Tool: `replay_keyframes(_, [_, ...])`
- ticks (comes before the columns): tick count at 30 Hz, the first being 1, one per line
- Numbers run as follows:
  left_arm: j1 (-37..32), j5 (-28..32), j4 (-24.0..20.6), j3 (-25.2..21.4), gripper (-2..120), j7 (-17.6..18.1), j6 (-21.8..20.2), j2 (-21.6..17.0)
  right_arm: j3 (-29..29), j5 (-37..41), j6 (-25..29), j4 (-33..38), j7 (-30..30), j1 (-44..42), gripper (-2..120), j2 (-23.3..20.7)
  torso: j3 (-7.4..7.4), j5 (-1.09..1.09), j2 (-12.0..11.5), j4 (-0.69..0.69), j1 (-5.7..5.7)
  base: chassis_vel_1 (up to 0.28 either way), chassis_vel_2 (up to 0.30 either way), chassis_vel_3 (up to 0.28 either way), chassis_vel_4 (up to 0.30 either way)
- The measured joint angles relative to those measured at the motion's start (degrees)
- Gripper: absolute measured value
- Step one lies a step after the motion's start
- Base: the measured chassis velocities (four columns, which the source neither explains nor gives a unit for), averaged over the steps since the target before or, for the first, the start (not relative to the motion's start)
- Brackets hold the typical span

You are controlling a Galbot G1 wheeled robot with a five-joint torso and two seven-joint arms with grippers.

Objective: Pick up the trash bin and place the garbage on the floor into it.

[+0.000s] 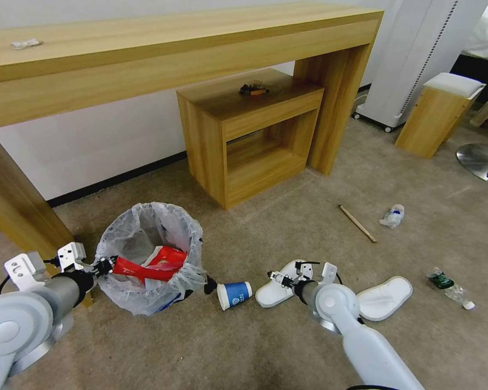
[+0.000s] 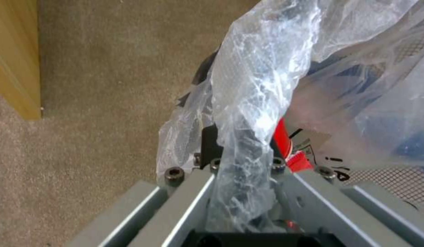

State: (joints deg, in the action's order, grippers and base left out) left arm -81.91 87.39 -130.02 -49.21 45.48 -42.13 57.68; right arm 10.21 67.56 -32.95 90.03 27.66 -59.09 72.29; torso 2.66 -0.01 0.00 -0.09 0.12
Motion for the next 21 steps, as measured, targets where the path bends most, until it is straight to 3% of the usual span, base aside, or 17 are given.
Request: replay_keyframes(21, [2.54,-0.92,3.09,1.8,0,-0.69,0.0,-0.12,1.71,-4.77,1.96,-5.83,-2.88,2.29,100,-1.25,0.0,0.01,0.0,-0.01,0.0,0.0,0.0,0.0,0.0])
